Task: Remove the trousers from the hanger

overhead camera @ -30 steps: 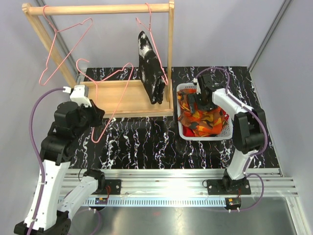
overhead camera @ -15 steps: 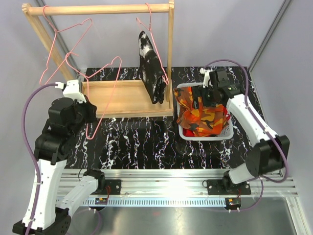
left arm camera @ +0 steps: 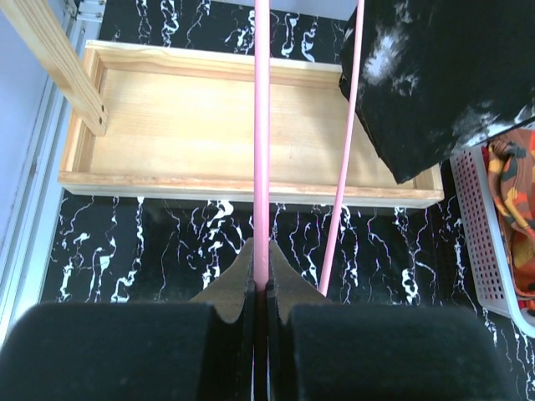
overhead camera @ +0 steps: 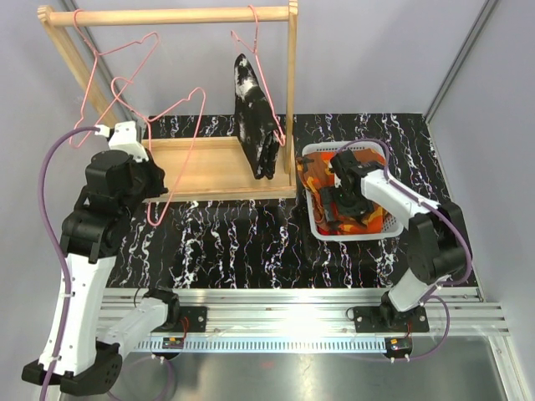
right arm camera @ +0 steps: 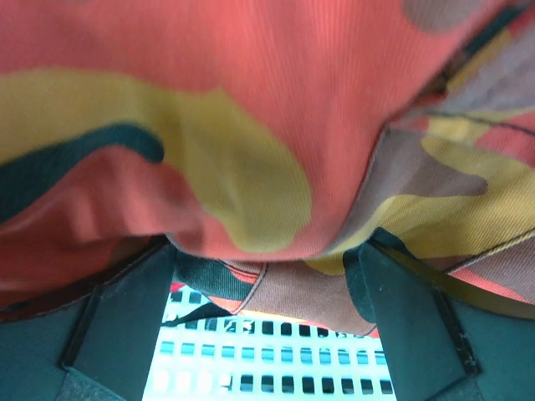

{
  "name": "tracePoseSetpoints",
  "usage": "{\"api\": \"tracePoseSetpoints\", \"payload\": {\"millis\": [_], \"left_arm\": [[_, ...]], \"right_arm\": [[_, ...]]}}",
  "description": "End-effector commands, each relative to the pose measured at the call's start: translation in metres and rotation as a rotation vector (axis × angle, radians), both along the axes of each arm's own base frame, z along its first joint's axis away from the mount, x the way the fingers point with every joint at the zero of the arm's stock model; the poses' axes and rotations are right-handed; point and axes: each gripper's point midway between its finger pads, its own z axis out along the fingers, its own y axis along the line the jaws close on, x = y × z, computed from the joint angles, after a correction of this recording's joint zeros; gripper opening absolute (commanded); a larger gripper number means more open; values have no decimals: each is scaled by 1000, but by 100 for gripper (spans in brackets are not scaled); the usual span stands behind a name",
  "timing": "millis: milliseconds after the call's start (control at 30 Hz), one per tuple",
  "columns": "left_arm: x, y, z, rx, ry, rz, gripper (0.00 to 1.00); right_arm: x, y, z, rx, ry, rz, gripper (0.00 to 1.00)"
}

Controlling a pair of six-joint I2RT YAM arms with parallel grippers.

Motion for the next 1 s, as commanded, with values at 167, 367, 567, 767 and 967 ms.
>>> {"api": "tracePoseSetpoints", "payload": {"millis": [167,367,567,767,967], "left_arm": [[24,14,52,47,-145,75,0],[47,15,71,124,-237,64,0],[70,26,90,212,-287,110,0],[117,38,114,323,-398,166,0],[178,70,133,386,-419,272,0]], "right_arm": [[18,-6,0,-39,-54,-46,99],[37,-2,140,182,-469,-258,99],[-1,-16,252,382,-787,-304,100],[-49,-1,313,630,-945,-169,99],[-83,14,334,760,-967,-41,100]]}}
